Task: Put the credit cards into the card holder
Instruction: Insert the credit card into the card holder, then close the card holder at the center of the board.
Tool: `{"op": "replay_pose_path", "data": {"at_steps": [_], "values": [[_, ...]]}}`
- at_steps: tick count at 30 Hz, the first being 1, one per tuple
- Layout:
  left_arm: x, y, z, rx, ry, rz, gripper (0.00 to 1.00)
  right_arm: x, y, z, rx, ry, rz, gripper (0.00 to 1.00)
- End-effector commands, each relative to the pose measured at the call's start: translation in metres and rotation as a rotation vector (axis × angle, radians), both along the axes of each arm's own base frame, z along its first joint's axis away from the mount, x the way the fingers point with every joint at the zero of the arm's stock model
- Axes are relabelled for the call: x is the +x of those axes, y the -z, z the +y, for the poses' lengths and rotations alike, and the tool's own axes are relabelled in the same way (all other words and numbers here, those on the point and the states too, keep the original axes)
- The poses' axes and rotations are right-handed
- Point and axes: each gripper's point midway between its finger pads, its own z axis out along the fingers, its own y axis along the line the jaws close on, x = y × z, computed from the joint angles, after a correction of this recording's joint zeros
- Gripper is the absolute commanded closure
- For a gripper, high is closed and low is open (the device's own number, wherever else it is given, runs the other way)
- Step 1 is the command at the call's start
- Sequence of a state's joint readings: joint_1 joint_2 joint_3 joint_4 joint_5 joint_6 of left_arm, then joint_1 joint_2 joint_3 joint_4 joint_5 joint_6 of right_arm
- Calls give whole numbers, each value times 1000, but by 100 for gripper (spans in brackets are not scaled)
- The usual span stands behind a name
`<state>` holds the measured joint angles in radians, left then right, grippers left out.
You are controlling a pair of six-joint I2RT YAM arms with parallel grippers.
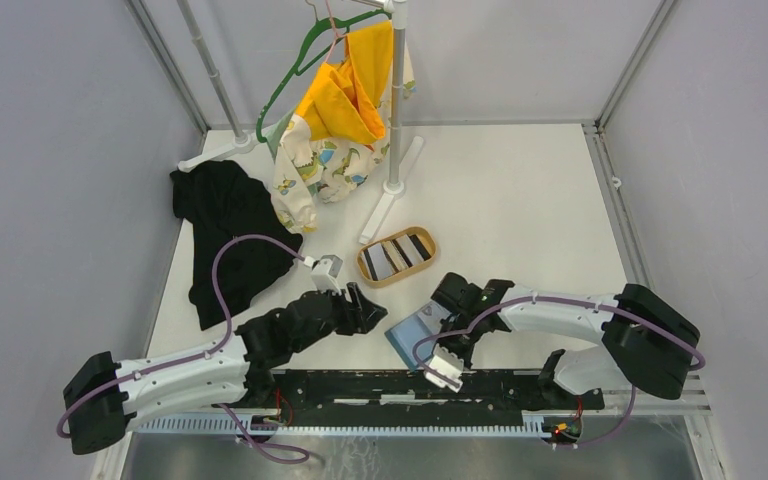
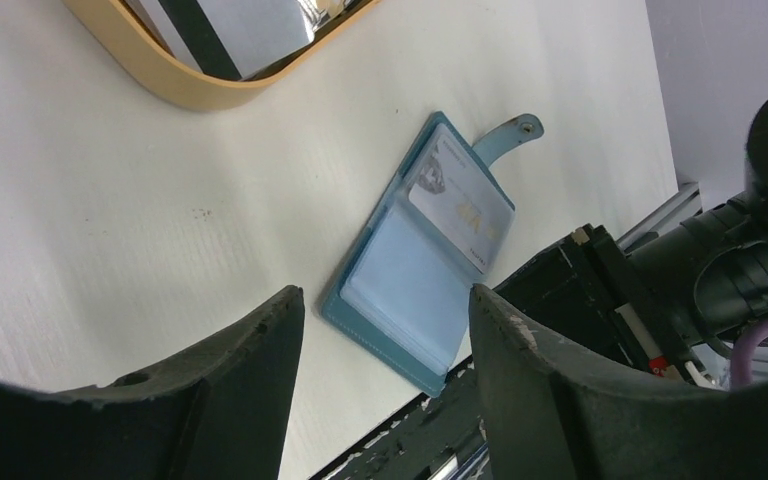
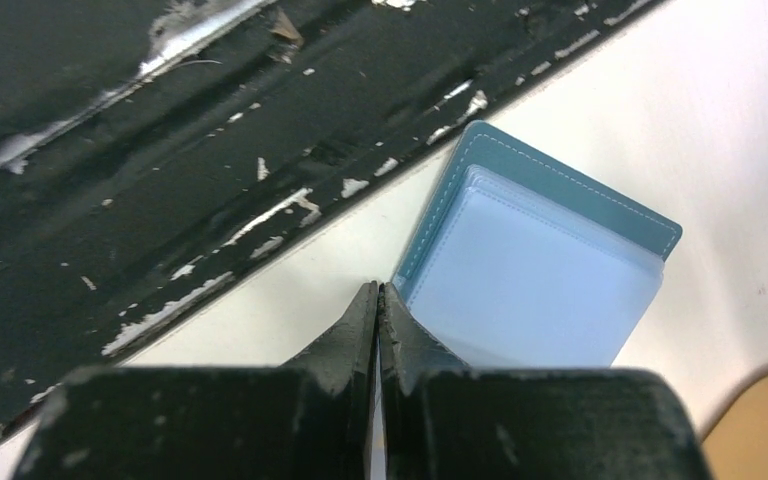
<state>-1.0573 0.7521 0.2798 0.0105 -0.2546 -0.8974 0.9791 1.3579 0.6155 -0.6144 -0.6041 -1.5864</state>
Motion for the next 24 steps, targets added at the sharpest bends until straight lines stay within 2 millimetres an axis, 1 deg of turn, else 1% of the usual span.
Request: {"op": "replay_pose_path", "data": {"at_steps": [1,4,8,9,11,12,13,15,17,19,20,22,24], "values": [[1,-4,-4,-51,-16,7,32,18,0,11,15,107,-54,94],[0,0,-4,-48,-19,20,33,33,-1,16,27,195,-90,95],[-1,4,-3,-55,-31,44,33,66,-8,25,60,392,-176,96],[-1,5,-3,-57,-34,50,33,69,-10,26,63,407,-176,95],[-2,7,-4,-66,-40,64,33,64,-17,26,72,382,-127,94],[-2,8,-4,-74,-41,70,33,54,-21,25,74,324,-73,92],[-3,9,-5,-81,-42,75,33,46,-29,22,76,292,-19,90],[-4,11,-7,-101,-36,78,32,46,-48,20,112,290,55,90],[-4,14,-8,-108,-34,75,31,62,-65,16,142,373,55,88],[-3,14,-11,-109,-24,63,30,82,-72,5,147,446,2,87],[-2,15,-12,-103,-21,58,30,93,-72,-2,142,484,-32,86],[1,14,-14,-84,-18,45,30,106,-69,-14,114,543,-68,84],[4,15,-17,-70,-18,39,28,117,-64,-22,85,601,-75,84]]}}
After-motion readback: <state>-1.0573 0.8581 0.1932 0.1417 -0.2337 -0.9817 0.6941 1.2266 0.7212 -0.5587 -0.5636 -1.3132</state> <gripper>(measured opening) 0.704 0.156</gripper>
